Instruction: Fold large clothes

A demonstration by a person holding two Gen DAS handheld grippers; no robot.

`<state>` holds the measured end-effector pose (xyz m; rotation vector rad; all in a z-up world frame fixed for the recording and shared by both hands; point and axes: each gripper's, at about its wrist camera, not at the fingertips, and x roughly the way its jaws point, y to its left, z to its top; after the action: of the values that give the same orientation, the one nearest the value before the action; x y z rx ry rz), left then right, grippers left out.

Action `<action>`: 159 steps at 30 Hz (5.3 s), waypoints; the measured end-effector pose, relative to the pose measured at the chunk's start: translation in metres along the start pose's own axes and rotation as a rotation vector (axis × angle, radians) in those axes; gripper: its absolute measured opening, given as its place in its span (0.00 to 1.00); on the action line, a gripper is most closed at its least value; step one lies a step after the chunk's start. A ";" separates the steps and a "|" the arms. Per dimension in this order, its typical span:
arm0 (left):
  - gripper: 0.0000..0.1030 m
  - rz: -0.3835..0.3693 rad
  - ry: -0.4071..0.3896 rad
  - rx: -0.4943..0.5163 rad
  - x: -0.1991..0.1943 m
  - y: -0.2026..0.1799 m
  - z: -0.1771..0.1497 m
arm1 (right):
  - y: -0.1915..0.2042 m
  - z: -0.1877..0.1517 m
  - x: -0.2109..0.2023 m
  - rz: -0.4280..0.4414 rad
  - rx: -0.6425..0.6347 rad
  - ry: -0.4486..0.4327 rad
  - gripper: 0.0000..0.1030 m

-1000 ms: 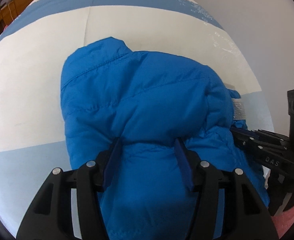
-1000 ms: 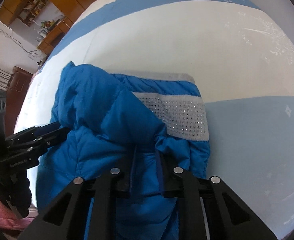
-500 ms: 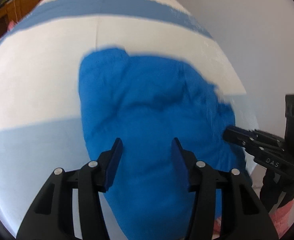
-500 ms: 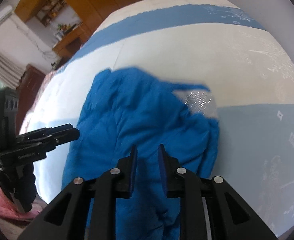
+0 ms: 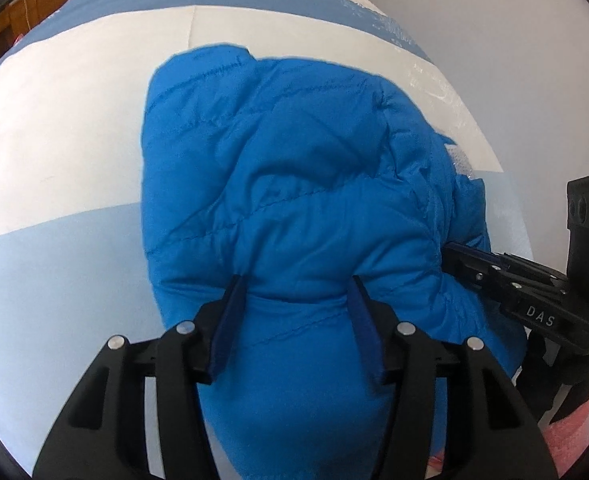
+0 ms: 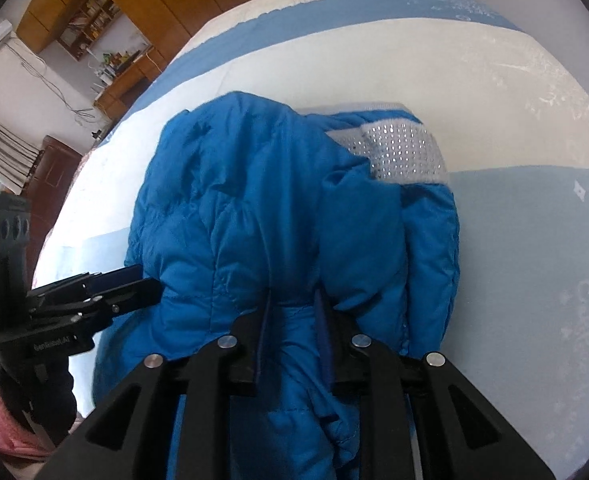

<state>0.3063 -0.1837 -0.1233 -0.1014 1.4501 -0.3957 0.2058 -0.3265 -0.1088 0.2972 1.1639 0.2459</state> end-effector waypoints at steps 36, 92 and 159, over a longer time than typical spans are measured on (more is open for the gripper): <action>0.86 -0.032 0.044 0.024 -0.023 0.043 -0.017 | -0.087 -0.023 0.004 0.422 0.222 0.104 0.96; 0.65 -0.096 -0.286 -0.018 -0.053 0.095 0.080 | 0.022 0.122 0.051 0.532 -0.150 0.083 0.68; 0.92 0.318 -0.229 -0.128 -0.149 0.093 -0.016 | 0.139 -0.021 -0.077 -0.181 -0.152 -0.023 0.96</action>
<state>0.2998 -0.0463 -0.0131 -0.0169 1.2385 -0.0291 0.1525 -0.2212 -0.0004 0.0605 1.1346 0.1696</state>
